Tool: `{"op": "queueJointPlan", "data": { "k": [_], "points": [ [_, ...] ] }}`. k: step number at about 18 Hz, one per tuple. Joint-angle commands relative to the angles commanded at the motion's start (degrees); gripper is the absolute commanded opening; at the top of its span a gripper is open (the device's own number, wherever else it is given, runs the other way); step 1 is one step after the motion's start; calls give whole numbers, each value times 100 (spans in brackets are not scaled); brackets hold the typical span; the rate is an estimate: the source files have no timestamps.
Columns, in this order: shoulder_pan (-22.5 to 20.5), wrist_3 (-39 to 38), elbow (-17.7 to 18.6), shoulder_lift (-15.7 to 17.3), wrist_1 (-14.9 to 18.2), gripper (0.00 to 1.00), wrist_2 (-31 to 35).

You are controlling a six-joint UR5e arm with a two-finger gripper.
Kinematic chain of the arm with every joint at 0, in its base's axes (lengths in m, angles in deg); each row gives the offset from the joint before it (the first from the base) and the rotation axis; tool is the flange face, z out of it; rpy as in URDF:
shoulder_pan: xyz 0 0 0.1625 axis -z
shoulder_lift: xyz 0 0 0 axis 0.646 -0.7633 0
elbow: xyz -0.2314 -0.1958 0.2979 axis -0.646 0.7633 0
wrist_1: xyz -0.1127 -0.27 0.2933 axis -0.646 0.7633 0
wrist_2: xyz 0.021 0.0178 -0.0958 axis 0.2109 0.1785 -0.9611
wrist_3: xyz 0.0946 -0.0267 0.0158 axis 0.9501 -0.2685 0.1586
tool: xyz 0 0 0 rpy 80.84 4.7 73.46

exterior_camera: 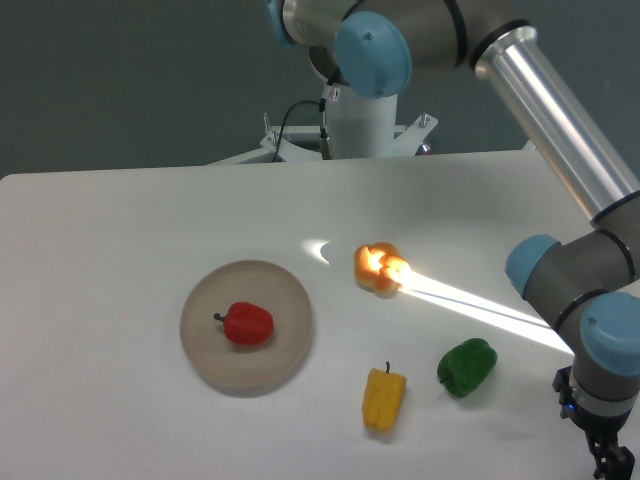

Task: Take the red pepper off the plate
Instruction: 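Move the gripper over the red pepper on the plate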

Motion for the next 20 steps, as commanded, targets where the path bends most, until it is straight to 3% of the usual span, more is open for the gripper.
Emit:
{"op": "queueJointPlan", "data": {
  "k": [3, 6, 8, 11, 20],
  "points": [
    [114, 18, 26, 78, 9, 100, 9],
    [351, 9, 306, 315, 44, 100, 44],
    [509, -96, 701, 657, 79, 100, 35],
    [825, -245, 1246, 1237, 412, 100, 18],
    [1985, -1423, 2995, 2548, 387, 100, 9]
  ]
}}
